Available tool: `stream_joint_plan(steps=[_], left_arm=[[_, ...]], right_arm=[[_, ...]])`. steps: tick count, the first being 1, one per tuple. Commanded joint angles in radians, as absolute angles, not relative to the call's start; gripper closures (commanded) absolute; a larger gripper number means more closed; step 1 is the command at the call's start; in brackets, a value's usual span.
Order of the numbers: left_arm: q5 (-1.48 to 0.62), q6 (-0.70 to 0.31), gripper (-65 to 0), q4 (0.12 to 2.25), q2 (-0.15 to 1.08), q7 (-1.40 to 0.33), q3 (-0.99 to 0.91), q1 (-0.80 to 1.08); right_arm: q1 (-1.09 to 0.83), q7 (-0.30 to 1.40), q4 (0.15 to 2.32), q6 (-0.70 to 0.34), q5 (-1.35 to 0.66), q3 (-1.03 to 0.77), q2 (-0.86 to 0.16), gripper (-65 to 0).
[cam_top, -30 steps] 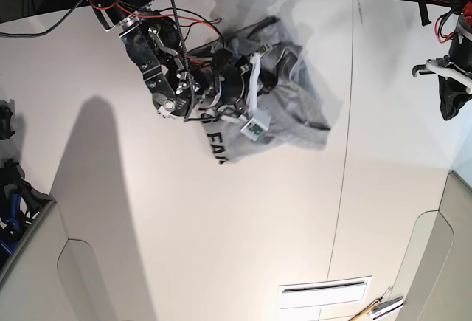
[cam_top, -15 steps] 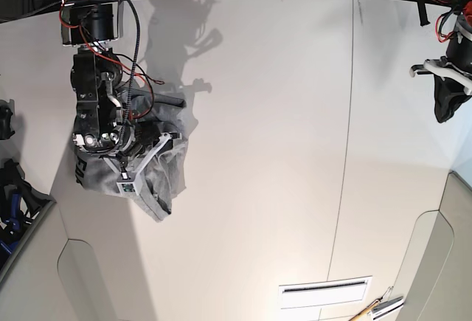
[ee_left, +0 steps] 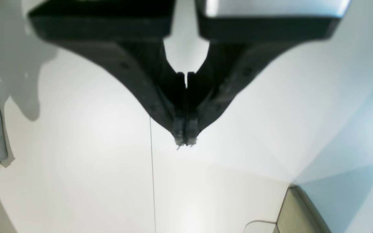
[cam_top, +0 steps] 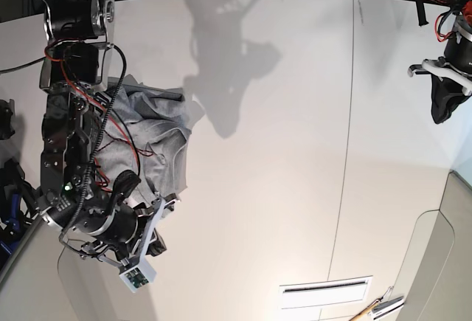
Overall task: Fold the T-shirt properly
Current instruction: 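Carry the gathered shirt with the right gripper to the table corner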
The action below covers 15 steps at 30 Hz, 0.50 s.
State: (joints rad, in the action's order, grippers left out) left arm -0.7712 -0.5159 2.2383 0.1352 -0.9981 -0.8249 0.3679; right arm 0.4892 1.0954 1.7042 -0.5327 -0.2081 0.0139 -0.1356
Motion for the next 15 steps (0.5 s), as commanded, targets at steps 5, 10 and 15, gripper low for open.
stream_joint_plan(steps=[5,10,15], left_arm=[[-0.785,-0.517,0.0,2.256,0.147,-0.976,-0.829,0.366],[-0.791,-0.517,0.0,2.256,0.147,-0.976,-0.829,0.366],[-0.821,-0.517,0.0,2.256,0.147,-0.976,-0.829,0.366]], right_arm=[[0.55,1.188,1.726,-0.613,-0.458,0.022,-0.287,0.0],[0.493,1.233,1.708,-0.64,-0.597,0.083,-0.432,0.0],[0.456,1.228,1.616,-0.643,-0.618,0.266,-0.49,0.0]])
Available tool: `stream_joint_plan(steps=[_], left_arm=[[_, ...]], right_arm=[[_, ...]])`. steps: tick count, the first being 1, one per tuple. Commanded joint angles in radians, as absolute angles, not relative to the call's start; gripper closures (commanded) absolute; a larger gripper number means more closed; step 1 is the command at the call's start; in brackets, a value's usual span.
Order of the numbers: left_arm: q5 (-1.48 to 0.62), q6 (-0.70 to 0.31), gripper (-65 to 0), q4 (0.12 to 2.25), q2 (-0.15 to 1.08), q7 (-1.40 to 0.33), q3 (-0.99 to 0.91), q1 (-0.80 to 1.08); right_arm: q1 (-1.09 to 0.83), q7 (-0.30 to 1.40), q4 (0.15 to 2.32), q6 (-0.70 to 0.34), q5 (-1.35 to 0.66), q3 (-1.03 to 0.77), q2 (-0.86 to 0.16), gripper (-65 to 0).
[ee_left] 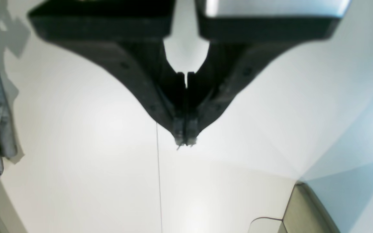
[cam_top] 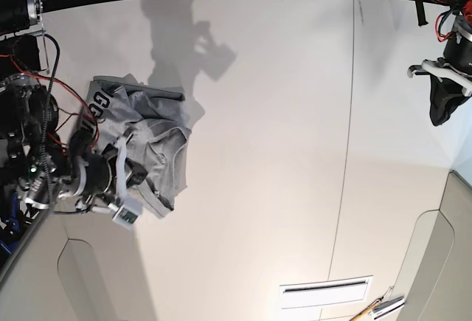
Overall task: Fold the T-shirt properly
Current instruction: 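Carry the gathered shirt with the right gripper to the table corner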
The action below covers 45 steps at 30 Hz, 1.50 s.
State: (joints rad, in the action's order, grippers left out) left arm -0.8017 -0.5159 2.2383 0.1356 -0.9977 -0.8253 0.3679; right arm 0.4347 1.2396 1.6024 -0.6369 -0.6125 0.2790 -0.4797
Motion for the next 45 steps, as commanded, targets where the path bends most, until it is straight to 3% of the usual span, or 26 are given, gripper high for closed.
stream_joint_plan(steps=[1,8,14,17,19,24,33,45], left_arm=[[-0.822,-0.517,0.0,2.256,0.147,-0.976,-0.829,0.366],[-0.822,-0.52,0.0,2.256,0.147,-0.986,-0.829,0.367],[-0.831,-0.52,0.0,2.256,0.147,-0.986,-0.829,0.366],[-0.831,-0.52,0.0,2.256,0.147,-0.987,-0.829,0.366],[-0.831,-0.52,0.0,2.256,0.147,-0.988,-0.829,0.366],[-0.831,-0.52,0.0,2.256,0.147,-0.992,-0.829,0.366],[-0.854,-0.521,0.0,2.256,0.147,-0.993,-0.829,0.366],[-0.861,-0.521,0.0,2.256,0.19,-0.999,-0.829,0.366]], right_arm=[[0.456,1.219,1.584,-0.642,-0.598,0.306,-0.49,0.0],[0.459,1.043,1.365,-0.627,-0.329,0.454,-0.488,0.0],[0.453,1.048,1.21,-0.623,-0.358,0.454,-0.48,0.0],[0.445,1.051,1.12,-0.561,-0.377,0.453,-0.471,0.0],[0.438,1.052,1.07,-0.45,-0.356,0.442,-0.45,0.0],[0.361,1.051,1.037,-0.23,-0.2,0.304,-0.332,0.0],[0.228,1.05,1.042,-0.051,-0.033,0.03,-0.081,0.0],[0.22,1.134,1.081,0.021,0.114,-0.149,-0.118,0.0]])
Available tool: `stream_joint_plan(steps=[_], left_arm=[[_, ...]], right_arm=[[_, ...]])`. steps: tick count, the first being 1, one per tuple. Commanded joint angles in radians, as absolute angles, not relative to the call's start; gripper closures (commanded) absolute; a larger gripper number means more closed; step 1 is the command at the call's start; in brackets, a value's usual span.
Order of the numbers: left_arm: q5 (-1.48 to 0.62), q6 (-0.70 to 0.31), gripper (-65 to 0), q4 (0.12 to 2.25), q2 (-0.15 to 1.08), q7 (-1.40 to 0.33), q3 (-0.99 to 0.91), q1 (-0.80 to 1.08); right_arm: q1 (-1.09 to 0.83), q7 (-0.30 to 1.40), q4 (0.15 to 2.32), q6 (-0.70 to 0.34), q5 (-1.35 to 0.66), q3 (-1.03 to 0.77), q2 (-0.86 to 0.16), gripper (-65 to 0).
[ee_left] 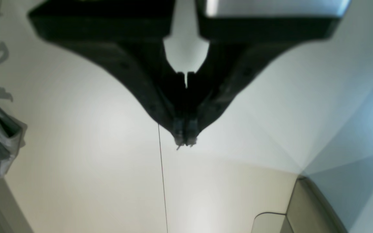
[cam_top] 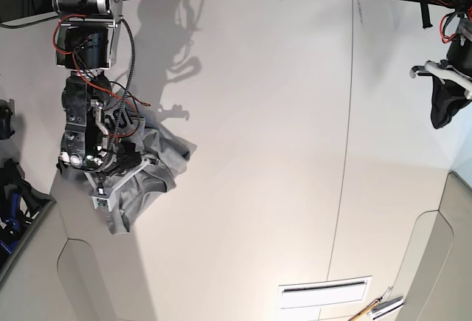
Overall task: Fold the T-shirt properly
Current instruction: 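Carry the gathered shirt with the right gripper to the table corner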
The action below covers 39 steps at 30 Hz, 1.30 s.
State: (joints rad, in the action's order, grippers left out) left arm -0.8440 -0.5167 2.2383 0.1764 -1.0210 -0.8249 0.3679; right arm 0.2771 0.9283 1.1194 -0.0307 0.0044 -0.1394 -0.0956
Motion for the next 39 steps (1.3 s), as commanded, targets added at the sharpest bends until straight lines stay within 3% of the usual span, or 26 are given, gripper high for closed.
stream_joint_plan(steps=[1,9,21,30,39], left_arm=[[-0.866,-0.521,0.0,2.256,0.19,-0.999,-0.829,0.366],[-0.876,-0.521,0.0,2.256,0.209,-1.0,-0.829,0.366],[-0.879,-0.521,0.0,2.256,0.27,-1.003,-0.829,0.366],[-0.883,-0.521,0.0,2.256,0.285,-1.004,-0.829,0.366],[-0.883,-0.521,0.0,2.256,0.291,-1.004,-0.829,0.366]], right_arm=[[0.218,1.143,1.081,0.021,0.117,-0.163,-0.118,0.0],[0.098,1.153,1.152,0.02,0.117,-0.186,-0.115,0.0],[-0.139,1.181,1.514,0.053,0.183,-0.253,-0.116,0.0],[-0.194,1.182,1.532,0.054,0.183,-0.31,-0.116,0.0],[-0.123,1.174,1.565,0.057,0.184,-0.313,-0.116,0.0]])
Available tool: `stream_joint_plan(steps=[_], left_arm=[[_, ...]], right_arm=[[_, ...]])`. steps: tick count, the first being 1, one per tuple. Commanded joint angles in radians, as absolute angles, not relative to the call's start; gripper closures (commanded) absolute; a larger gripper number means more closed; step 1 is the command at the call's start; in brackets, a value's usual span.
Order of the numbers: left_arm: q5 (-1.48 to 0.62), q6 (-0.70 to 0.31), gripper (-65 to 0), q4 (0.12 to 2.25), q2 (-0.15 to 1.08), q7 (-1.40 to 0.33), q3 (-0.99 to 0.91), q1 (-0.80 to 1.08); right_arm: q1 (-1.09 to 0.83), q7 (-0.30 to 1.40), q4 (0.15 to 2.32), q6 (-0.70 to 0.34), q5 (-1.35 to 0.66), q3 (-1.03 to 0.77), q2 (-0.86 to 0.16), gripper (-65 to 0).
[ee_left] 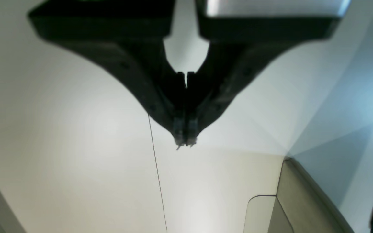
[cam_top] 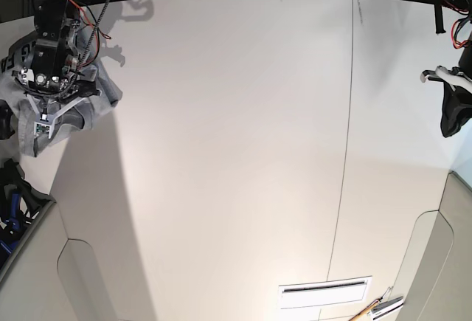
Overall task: Fold the T-shirt properly
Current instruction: 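Carry the gathered shirt with the right gripper to the table corner, then release the shirt and raise the right gripper away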
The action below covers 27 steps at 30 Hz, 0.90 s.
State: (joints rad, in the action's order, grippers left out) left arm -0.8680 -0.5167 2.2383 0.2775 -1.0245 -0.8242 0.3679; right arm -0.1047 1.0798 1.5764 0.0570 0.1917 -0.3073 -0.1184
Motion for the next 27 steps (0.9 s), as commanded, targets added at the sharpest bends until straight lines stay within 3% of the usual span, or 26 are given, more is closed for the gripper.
stream_joint_plan(steps=[1,17,27], left_arm=[[-0.883,-0.521,0.0,2.256,0.292,-1.003,-0.829,0.366],[-0.883,-0.521,0.0,2.256,0.291,-1.002,-0.829,0.366],[-0.883,-0.537,0.0,2.256,0.291,-1.023,-0.829,0.456]], right_arm=[[-0.11,1.174,1.584,0.057,0.184,-0.313,-0.116,0.0],[-0.006,1.118,2.024,0.049,0.184,-0.313,-0.116,0.0],[-0.252,1.111,2.232,-0.031,0.146,-0.313,-0.117,0.0]])
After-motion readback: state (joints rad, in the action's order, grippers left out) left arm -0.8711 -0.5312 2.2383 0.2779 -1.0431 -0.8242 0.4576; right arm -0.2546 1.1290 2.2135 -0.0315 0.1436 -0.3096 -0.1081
